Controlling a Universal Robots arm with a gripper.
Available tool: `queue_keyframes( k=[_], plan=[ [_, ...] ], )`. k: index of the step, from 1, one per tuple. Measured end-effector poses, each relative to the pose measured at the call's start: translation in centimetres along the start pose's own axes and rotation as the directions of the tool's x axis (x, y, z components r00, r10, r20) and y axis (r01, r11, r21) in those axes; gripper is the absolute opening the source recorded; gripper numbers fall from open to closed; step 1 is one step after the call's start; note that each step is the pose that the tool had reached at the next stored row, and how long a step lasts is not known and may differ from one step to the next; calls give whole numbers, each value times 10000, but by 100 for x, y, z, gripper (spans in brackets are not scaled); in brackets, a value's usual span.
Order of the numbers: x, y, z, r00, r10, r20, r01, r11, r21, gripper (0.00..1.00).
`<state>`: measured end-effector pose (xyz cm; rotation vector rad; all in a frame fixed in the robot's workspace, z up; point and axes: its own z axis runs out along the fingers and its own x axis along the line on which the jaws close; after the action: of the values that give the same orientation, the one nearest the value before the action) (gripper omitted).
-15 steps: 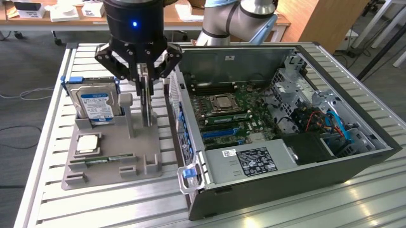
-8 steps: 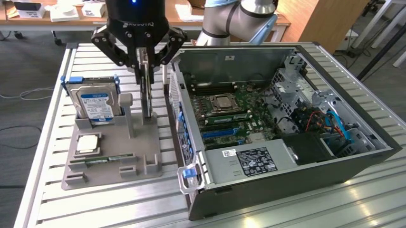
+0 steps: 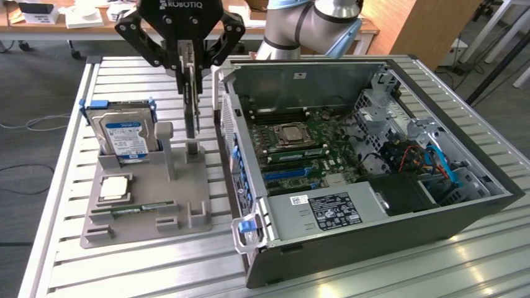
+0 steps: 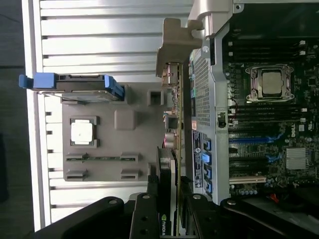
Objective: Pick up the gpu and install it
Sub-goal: 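Pick up the gpu and move the gpu toward the slot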
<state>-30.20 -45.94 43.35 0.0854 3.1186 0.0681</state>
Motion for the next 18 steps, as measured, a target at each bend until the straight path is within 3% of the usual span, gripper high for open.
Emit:
queue_keyframes(
  k=[8, 18],
  plan=[
    [-62, 3, 0, 10000, 0, 0, 0, 10000, 0, 27],
    [-463, 25, 8, 10000, 0, -8, 0, 10000, 1, 27]
  ],
)
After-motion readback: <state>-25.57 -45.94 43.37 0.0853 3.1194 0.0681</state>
